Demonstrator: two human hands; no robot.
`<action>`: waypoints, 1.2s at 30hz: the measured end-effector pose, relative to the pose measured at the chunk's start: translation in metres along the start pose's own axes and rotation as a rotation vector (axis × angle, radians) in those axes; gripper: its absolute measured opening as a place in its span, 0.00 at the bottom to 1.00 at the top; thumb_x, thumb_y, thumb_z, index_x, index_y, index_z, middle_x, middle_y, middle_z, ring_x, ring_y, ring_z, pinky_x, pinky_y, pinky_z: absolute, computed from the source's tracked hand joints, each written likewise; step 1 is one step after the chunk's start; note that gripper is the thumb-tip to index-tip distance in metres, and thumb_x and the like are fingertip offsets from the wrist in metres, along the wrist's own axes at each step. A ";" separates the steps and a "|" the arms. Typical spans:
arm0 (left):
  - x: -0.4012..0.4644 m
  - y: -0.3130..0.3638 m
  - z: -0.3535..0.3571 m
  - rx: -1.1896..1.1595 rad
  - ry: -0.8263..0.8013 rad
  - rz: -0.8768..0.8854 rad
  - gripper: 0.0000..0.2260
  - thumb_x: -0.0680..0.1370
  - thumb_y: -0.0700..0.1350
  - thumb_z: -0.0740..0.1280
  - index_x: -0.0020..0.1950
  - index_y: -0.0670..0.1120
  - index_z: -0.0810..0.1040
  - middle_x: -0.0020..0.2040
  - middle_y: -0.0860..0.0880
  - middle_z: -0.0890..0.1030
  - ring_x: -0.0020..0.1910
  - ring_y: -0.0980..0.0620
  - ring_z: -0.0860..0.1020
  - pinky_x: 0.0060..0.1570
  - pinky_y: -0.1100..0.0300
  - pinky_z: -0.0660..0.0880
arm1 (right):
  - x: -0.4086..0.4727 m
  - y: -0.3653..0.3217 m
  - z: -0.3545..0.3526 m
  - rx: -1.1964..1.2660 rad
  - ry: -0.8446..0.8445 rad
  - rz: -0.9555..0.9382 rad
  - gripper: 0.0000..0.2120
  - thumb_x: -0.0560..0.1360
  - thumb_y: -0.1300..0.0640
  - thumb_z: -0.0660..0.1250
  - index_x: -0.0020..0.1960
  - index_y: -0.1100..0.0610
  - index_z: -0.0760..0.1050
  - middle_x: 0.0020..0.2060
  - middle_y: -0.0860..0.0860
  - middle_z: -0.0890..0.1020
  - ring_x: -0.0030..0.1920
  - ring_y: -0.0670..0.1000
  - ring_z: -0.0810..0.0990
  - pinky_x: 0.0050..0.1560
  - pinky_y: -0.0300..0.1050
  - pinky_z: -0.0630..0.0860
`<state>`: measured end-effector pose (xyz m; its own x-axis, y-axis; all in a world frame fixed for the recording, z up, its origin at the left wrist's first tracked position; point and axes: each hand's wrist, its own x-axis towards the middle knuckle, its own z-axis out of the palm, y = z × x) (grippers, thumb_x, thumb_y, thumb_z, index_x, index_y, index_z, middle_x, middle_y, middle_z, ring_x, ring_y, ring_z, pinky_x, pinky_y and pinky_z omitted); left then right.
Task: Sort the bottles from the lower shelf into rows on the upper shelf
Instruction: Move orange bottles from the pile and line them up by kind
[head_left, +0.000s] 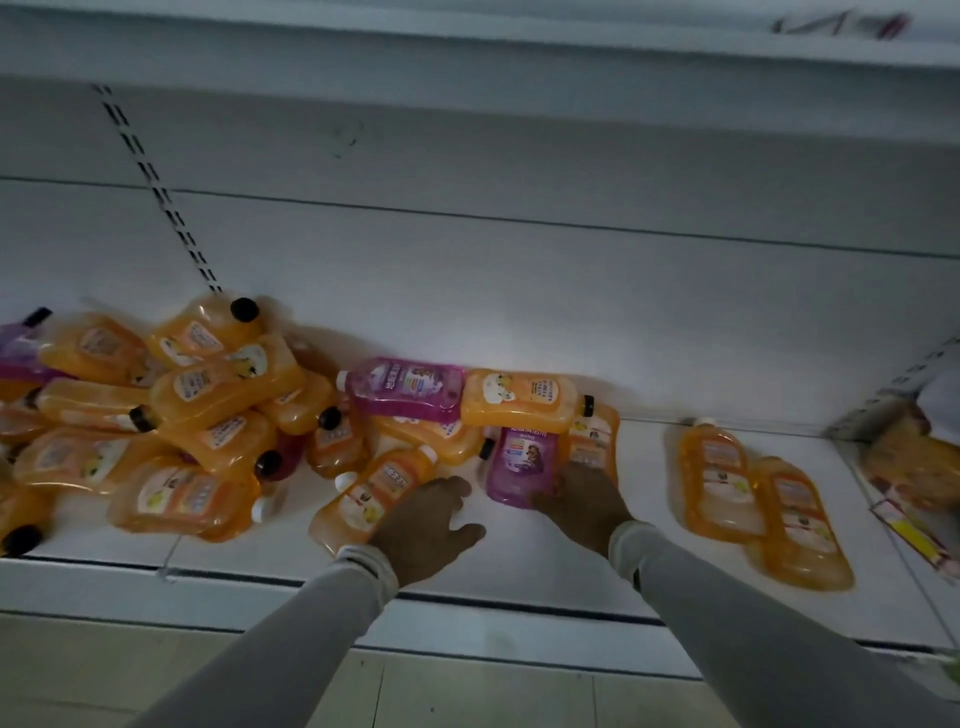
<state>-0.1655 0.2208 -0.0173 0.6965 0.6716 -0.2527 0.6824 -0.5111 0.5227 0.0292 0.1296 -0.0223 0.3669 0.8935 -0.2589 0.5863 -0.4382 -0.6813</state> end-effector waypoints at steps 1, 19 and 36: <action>-0.003 -0.009 -0.005 0.009 0.012 0.006 0.24 0.76 0.57 0.67 0.69 0.48 0.71 0.63 0.51 0.77 0.61 0.52 0.76 0.64 0.60 0.71 | 0.005 -0.001 0.008 0.007 0.023 0.019 0.23 0.76 0.51 0.69 0.70 0.49 0.70 0.59 0.50 0.80 0.60 0.53 0.77 0.66 0.51 0.73; -0.010 -0.063 -0.043 0.040 0.101 0.039 0.17 0.77 0.53 0.68 0.62 0.48 0.75 0.58 0.50 0.80 0.57 0.50 0.78 0.58 0.58 0.74 | 0.038 -0.002 0.026 0.237 0.019 0.185 0.28 0.66 0.48 0.77 0.63 0.41 0.71 0.55 0.47 0.81 0.59 0.55 0.79 0.62 0.60 0.77; 0.055 -0.047 -0.050 -0.186 0.336 -0.206 0.14 0.78 0.52 0.65 0.62 0.51 0.73 0.54 0.51 0.81 0.52 0.50 0.80 0.54 0.57 0.77 | 0.008 0.028 0.011 0.426 -0.251 0.187 0.50 0.44 0.30 0.80 0.61 0.52 0.77 0.49 0.49 0.86 0.50 0.50 0.85 0.45 0.41 0.82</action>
<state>-0.1700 0.3087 -0.0148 0.4179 0.9025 -0.1041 0.7264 -0.2632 0.6349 0.0404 0.1252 -0.0513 0.2220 0.8227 -0.5233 0.1626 -0.5604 -0.8121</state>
